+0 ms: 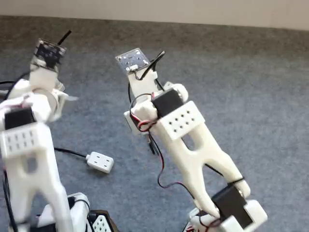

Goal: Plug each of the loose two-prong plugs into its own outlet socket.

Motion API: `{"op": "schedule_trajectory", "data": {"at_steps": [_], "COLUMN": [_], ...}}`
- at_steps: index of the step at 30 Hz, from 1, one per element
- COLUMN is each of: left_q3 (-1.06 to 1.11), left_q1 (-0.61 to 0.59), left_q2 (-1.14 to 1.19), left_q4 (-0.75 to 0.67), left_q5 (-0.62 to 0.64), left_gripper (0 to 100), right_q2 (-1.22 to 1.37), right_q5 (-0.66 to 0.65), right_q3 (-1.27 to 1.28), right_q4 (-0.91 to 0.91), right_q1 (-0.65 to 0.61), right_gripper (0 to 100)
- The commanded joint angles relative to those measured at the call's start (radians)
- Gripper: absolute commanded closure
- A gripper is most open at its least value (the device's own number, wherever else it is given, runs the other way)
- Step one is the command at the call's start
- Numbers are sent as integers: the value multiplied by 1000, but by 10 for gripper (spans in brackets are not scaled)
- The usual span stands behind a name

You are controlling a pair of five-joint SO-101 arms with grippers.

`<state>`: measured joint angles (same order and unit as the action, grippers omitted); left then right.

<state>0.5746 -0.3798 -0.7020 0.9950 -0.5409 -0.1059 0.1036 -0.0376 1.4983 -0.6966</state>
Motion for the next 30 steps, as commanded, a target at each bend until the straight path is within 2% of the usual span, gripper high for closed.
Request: {"op": "schedule_trajectory", "data": {"at_steps": [1,4,8,14,18,21,26,30], "left_q3": [134,249,404,653,760,812,828,829], "left_q1": [84,110,116,222,243,239,245,255], "left_q2": [-269,-475,-691,-955,-1107,-1129,-1102,-1102], "left_q4": [-3,-5,-5,-25,-20,-26,-63,-63], "left_q5": [40,109,236,394,408,407,407,408], "left_gripper": [589,584,530,519,521,521,522,522], "right_q2": [79,166,199,143,-30,-200,-387,-369], "right_q5": [37,69,150,244,278,276,233,210], "right_q3": [-93,-176,-245,-82,214,441,516,509], "right_q4": [-8,-8,-62,-217,-496,-661,-638,-601], "right_q1": [41,67,102,101,76,21,-54,-85], "right_gripper": [992,992,992,992,992,993,993,993]}}
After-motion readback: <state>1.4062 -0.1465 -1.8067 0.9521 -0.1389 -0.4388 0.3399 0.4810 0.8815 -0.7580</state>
